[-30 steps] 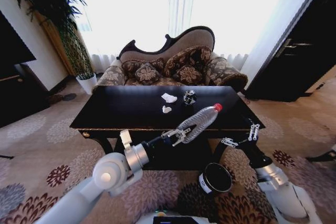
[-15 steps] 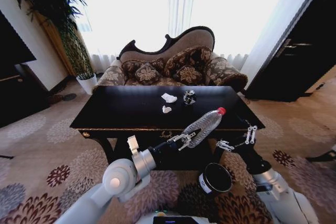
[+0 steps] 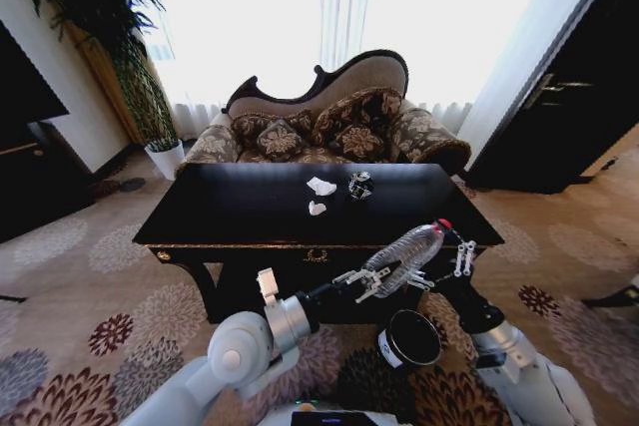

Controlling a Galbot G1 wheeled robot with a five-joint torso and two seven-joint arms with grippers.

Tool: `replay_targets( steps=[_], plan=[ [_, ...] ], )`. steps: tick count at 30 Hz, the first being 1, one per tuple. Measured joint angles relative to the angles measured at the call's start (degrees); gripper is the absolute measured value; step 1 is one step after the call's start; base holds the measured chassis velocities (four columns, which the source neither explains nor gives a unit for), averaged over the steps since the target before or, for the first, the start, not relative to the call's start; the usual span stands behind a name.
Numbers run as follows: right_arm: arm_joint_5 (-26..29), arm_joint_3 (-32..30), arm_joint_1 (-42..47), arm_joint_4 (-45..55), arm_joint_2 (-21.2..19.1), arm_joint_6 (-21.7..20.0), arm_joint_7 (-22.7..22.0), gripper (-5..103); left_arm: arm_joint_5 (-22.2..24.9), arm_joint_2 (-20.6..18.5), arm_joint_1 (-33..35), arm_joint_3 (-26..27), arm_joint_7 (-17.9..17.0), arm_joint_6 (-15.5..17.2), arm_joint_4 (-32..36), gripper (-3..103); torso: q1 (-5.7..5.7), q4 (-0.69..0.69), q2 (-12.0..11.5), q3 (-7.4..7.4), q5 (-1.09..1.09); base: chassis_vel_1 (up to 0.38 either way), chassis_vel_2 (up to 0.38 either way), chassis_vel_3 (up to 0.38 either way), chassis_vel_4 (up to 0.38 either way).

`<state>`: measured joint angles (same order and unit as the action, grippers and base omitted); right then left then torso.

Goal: Move to the front of the table and place the trash on the table into the trash bin.

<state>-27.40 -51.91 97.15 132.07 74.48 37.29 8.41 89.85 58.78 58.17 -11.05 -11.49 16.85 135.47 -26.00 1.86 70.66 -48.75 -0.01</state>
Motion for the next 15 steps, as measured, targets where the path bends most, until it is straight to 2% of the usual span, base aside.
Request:
replay_targets(
  steps=[1, 3, 5, 7, 8, 11, 15],
  plan=[
    [0.0, 0.04, 0.0, -0.01, 0.0, 0.13, 0.08, 103, -0.04, -0.06, 0.06, -0.09, -0.02, 0.03, 0.13, 36, 0.0, 0.0, 0.0, 0.0, 0.0, 0.0, 0.0, 0.0, 0.0],
    [-0.03, 0.12, 0.0, -0.16, -0.02, 0.35, 0.22, 96, -0.06, -0.21, 0.27, -0.04, -0.01, 0.04, 0.3, 36, 0.0, 0.0, 0.0, 0.0, 0.0, 0.0, 0.0, 0.0, 0.0],
    [-0.04, 0.17, 0.0, -0.22, -0.03, 0.41, 0.27, 96, -0.07, -0.28, 0.37, 0.04, 0.01, 0.04, 0.35, 36, 0.0, 0.0, 0.0, 0.0, 0.0, 0.0, 0.0, 0.0, 0.0],
    [-0.05, 0.32, -0.03, -0.29, -0.06, 0.48, 0.35, 85, -0.14, -0.46, 0.47, 0.32, 0.06, 0.05, 0.47, 36, 0.0, 0.0, 0.0, 0.0, 0.0, 0.0, 0.0, 0.0, 0.0],
    [-0.05, 0.32, -0.03, -0.29, -0.06, 0.48, 0.35, 85, -0.14, -0.46, 0.47, 0.32, 0.06, 0.05, 0.47, 36, 0.0, 0.0, 0.0, 0.0, 0.0, 0.0, 0.0, 0.0, 0.0],
    [-0.03, 0.46, -0.07, -0.32, -0.04, 0.63, 0.42, 71, -0.27, -0.63, 0.28, 0.9, 0.06, 0.33, 0.63, 36, 0.0, -0.01, 0.0, 0.0, 0.0, 0.0, 0.0, 0.0, 0.0],
    [0.18, 0.56, -0.05, -0.38, 0.04, 0.72, 0.48, 64, -0.23, -0.76, -0.46, 1.17, 0.06, 0.52, 0.59, 36, 0.0, 0.0, 0.0, 0.0, 0.0, 0.0, 0.0, 0.0, 0.0]
  ],
)
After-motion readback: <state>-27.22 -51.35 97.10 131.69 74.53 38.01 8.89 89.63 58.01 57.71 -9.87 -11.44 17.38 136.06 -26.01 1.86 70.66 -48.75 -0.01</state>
